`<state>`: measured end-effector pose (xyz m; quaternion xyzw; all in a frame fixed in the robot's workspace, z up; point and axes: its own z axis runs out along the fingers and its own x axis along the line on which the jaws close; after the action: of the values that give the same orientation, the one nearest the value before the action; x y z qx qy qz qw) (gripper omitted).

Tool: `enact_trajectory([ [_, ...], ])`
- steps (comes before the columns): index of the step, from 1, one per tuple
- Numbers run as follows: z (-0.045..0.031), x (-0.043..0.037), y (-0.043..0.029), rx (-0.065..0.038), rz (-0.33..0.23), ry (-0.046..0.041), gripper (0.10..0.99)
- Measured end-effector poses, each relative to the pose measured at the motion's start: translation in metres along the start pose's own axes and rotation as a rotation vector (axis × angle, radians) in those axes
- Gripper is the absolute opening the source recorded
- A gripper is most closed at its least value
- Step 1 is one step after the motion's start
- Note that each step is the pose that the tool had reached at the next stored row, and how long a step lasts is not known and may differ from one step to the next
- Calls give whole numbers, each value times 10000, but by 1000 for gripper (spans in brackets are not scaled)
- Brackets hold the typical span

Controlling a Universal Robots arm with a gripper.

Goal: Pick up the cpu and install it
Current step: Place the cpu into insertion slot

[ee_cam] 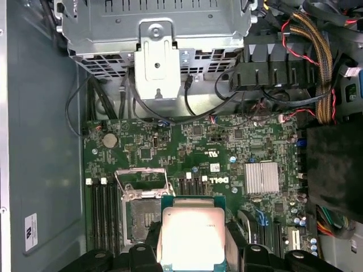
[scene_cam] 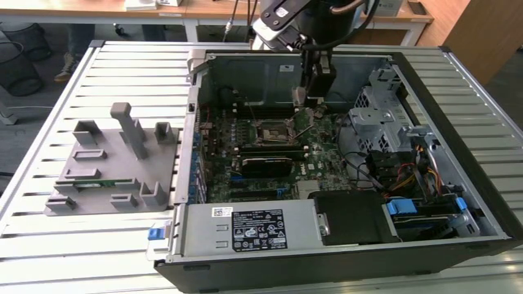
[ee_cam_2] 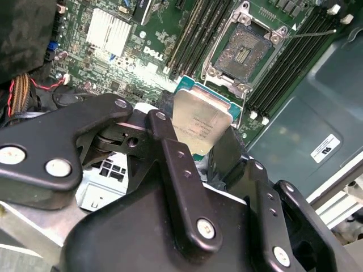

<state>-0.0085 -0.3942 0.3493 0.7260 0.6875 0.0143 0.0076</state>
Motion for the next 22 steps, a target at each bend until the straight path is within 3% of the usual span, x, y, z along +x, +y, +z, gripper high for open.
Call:
enact_trajectory([
  [12, 7, 2, -10, 5, -574, 19, 529],
  [22, 117, 81, -149, 6, -575, 17, 529],
])
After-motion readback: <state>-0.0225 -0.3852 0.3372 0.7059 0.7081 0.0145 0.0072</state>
